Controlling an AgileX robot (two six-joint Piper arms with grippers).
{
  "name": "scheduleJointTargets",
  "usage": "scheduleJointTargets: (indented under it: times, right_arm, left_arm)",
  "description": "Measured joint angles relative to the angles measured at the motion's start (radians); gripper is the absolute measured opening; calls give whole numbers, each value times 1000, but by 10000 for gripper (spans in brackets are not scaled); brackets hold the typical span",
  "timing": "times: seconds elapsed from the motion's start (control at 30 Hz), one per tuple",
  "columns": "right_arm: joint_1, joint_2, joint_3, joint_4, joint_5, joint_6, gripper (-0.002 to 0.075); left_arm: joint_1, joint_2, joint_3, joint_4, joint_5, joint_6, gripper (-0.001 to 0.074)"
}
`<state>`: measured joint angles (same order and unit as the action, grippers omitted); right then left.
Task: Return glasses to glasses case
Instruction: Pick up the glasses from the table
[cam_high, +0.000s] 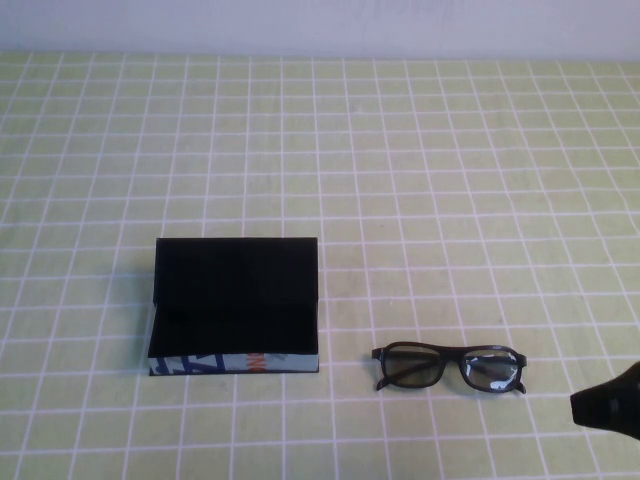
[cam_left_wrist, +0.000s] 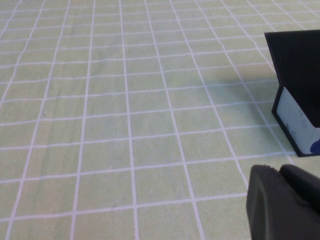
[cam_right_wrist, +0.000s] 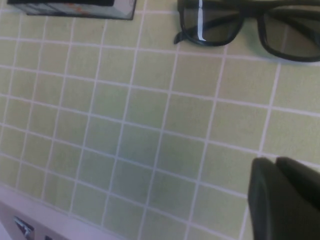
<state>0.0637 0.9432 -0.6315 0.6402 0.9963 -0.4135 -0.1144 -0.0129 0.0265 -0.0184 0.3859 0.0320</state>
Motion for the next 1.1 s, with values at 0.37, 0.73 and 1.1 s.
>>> scheduleJointTargets:
  times: [0.37,0.73,1.1]
  right_arm:
    - [299,293,-225,-216,3,-52,-11]
    - [477,620,-547,-353,168,-257,-11]
    - [471,797,-680,-563,201,-480,268]
  left_arm:
    - [0,0,0,0,0,0,-2]
    - [0,0,0,0,0,0,-2]
    - [0,0,0,0,0,0,-2]
